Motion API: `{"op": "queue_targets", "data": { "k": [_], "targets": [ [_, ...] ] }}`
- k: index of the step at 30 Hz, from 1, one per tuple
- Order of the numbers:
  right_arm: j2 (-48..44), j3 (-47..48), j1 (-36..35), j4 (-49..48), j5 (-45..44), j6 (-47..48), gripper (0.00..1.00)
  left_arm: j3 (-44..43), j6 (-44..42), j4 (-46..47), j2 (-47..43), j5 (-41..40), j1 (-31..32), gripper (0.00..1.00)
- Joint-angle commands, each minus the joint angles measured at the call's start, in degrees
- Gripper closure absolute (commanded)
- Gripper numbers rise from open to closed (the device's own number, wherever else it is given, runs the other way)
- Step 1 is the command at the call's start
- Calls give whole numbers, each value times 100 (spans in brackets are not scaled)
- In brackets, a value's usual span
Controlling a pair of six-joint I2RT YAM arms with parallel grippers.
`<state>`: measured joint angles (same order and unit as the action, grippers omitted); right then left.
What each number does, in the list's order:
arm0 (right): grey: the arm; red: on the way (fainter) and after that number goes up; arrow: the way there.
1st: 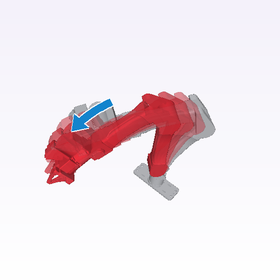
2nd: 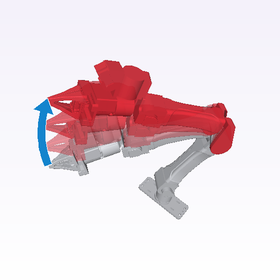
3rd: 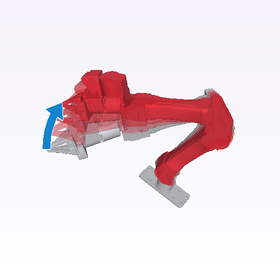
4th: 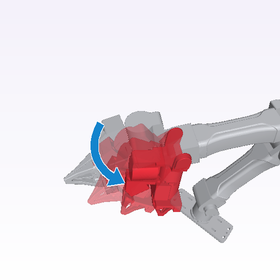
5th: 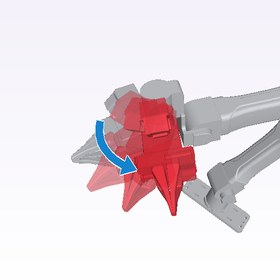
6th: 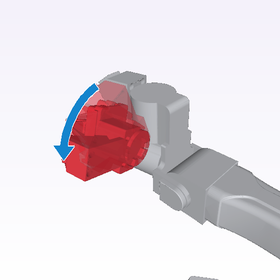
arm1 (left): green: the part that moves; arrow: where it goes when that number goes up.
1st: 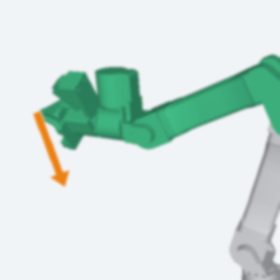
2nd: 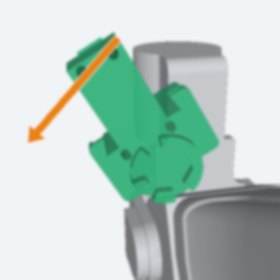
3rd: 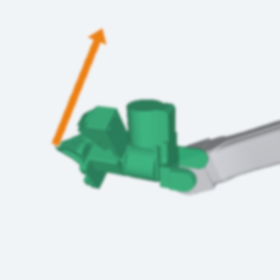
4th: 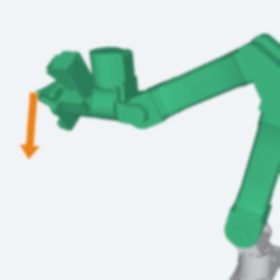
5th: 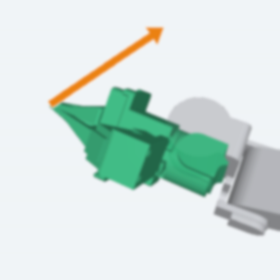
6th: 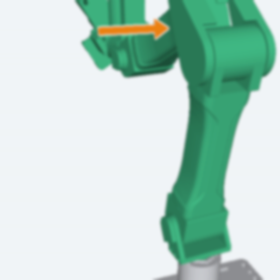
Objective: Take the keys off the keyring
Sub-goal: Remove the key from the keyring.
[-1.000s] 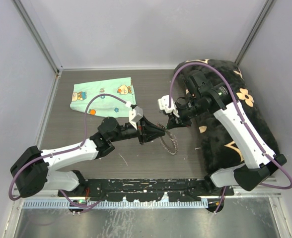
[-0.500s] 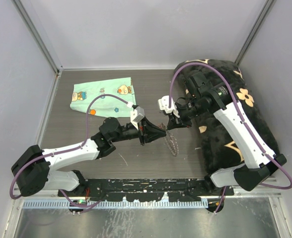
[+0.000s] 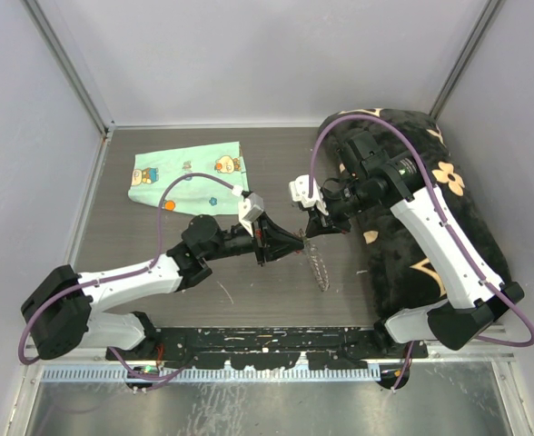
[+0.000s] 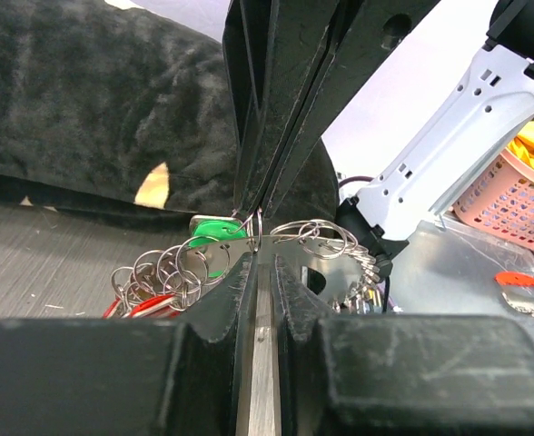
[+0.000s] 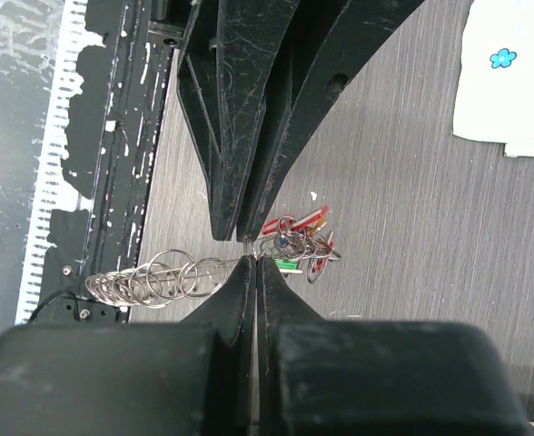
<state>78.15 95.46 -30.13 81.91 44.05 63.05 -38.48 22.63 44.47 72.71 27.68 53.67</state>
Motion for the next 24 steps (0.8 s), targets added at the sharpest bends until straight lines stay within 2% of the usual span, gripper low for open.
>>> {"op": "queue_targets", "data": {
  "k": [1, 5, 8, 13, 20, 24],
  "targets": [
    [-109, -10, -19, -260, 307, -38, 99, -217, 119, 908, -37, -62, 71, 88],
    [-131, -34, -24, -288, 279, -74, 99, -175, 51, 911, -88, -239, 104, 84],
    [-126, -36, -24, -306, 266, -94, 99, -74, -25, 906, -202, -442, 136, 74],
    [-125, -28, -19, -307, 274, -100, 99, 155, -277, 909, -498, -792, 170, 66],
    [-98, 16, -17, -255, 364, -67, 99, 209, -528, 632, -625, -1042, 171, 66],
    [-82, 21, -15, -246, 417, -56, 99, 148, -534, 619, -568, -972, 183, 71]
  ]
}}
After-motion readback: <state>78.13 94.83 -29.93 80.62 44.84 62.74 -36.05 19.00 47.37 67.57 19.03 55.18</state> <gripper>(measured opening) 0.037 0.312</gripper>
